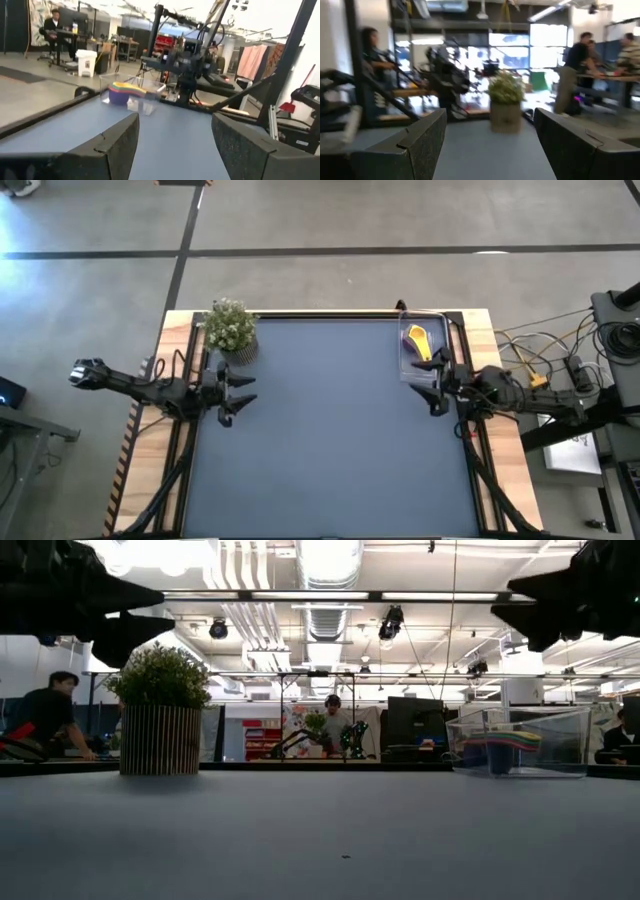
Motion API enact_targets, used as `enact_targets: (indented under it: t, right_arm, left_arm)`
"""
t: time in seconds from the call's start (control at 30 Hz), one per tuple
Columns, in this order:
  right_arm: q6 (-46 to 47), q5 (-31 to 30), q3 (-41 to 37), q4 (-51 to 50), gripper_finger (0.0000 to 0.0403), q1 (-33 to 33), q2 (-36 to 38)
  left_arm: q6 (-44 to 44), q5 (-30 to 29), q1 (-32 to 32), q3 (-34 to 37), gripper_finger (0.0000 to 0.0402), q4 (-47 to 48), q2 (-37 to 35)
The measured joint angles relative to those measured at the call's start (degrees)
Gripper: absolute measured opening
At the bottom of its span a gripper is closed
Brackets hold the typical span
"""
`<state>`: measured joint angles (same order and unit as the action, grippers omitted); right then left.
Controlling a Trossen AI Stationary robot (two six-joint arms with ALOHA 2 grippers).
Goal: Nest measuring cups in basket
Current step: Return to Home Position
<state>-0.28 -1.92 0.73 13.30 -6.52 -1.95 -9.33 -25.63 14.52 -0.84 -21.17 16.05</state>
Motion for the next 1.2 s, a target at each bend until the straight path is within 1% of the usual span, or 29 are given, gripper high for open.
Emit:
enact_targets:
  t: [0.07, 0.17, 0.57, 0.77, 1.2]
  right_arm:
    - [-0.8, -2.6, 0.0, -2.5, 0.0288, 0.0, -0.4]
    - [-1.7, -4.1, 0.0, -4.1, 0.0288, 0.0, -0.5]
    - [-1.9, -4.1, 0.0, -4.1, 0.0288, 0.0, -0.4]
    - [0.2, -4.1, 0.0, -4.1, 0.0288, 0.0, -0.4]
    - [0.3, -4.2, -0.1, -4.1, 0.0288, 0.0, -0.4]
  left_arm:
    - [0.9, -0.2, 0.0, 0.0, 0.0232, -1.1, -0.2]
    - [1.3, -0.4, 0.0, -0.1, 0.0232, -2.3, -0.2]
    - [1.2, -0.4, 0.0, -0.1, 0.0232, -2.8, 0.6]
    - [1.2, -0.4, 0.0, -0.1, 0.0232, -2.8, 1.0]
    - [1.1, -0.4, 0.0, -0.1, 0.0232, -2.8, 1.1]
